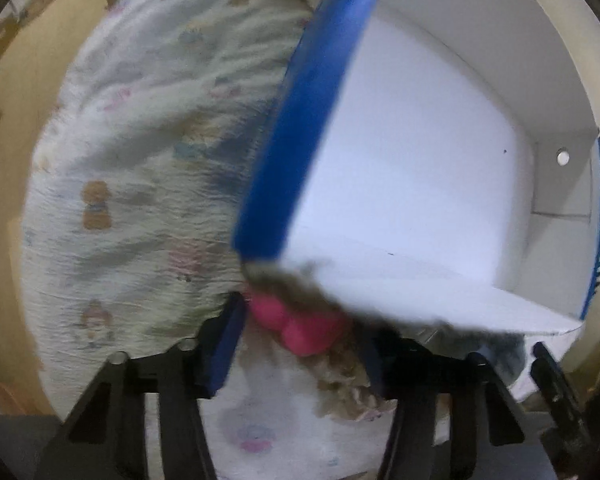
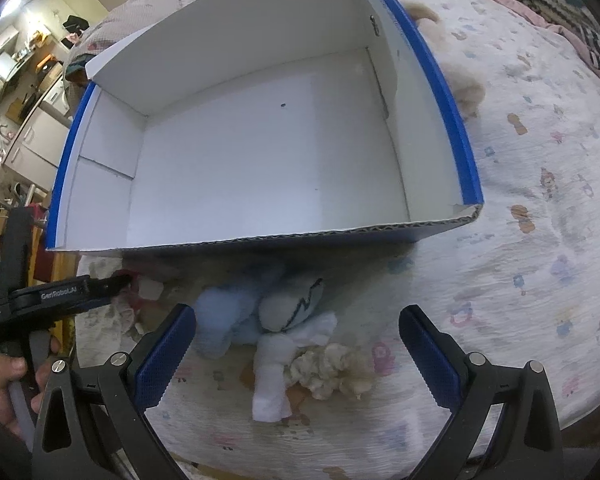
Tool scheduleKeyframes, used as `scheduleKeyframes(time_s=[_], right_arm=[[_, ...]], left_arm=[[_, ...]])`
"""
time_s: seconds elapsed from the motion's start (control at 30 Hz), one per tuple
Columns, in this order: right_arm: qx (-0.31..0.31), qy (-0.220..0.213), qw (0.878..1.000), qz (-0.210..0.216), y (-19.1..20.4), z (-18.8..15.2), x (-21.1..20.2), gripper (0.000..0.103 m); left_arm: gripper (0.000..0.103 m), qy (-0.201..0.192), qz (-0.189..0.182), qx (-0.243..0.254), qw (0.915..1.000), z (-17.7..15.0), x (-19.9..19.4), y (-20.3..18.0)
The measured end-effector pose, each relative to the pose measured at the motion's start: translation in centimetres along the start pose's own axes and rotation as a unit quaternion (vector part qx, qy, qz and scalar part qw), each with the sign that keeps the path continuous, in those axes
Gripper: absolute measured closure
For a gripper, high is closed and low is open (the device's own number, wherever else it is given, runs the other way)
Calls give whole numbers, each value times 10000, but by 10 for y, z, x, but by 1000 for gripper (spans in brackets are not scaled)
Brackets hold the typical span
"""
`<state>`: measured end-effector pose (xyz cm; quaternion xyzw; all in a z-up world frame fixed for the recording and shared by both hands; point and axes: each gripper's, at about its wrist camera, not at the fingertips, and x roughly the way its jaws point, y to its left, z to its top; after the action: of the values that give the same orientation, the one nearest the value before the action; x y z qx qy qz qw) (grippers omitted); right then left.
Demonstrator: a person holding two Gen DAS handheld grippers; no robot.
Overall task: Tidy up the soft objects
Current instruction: 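Grasp the pink rubber duck with the left tool while the right tool grasps the blue plush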
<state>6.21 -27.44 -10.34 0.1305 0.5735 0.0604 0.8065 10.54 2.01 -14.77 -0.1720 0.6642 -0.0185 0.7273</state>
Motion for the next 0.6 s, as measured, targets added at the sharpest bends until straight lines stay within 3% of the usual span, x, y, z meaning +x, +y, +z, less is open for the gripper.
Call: scheduleKeyframes(time_s=[0.1, 0.2, 0.33, 0.37, 0.4, 0.47, 0.6], right_arm=[[50, -12, 10000, 14, -3, 0, -1, 0], [110, -50, 9999, 117, -5, 0, -3, 0], [228, -86, 9986, 460, -8, 1, -8, 0], [263, -52, 9979, 592, -8, 1, -8, 3], [291, 5, 9969, 726, -8, 1, -6, 17], [354, 192, 9943, 992, -7, 2, -1, 27], [321, 276, 9937, 1042, 3, 6, 6, 31]], left_arm=[[56, -52, -80, -45, 9999, 0, 2, 4], [56, -366, -4, 26, 9993, -1, -15, 10], [56, -836, 383, 36, 9958, -4, -43, 22], [56, -896, 449, 14, 9950, -5, -47, 27], [56, -953, 514, -18, 9941, -7, -50, 32], [56, -986, 540, -40, 9937, -13, -49, 40], [56, -1081, 677, 148, 9917, -18, -53, 44]])
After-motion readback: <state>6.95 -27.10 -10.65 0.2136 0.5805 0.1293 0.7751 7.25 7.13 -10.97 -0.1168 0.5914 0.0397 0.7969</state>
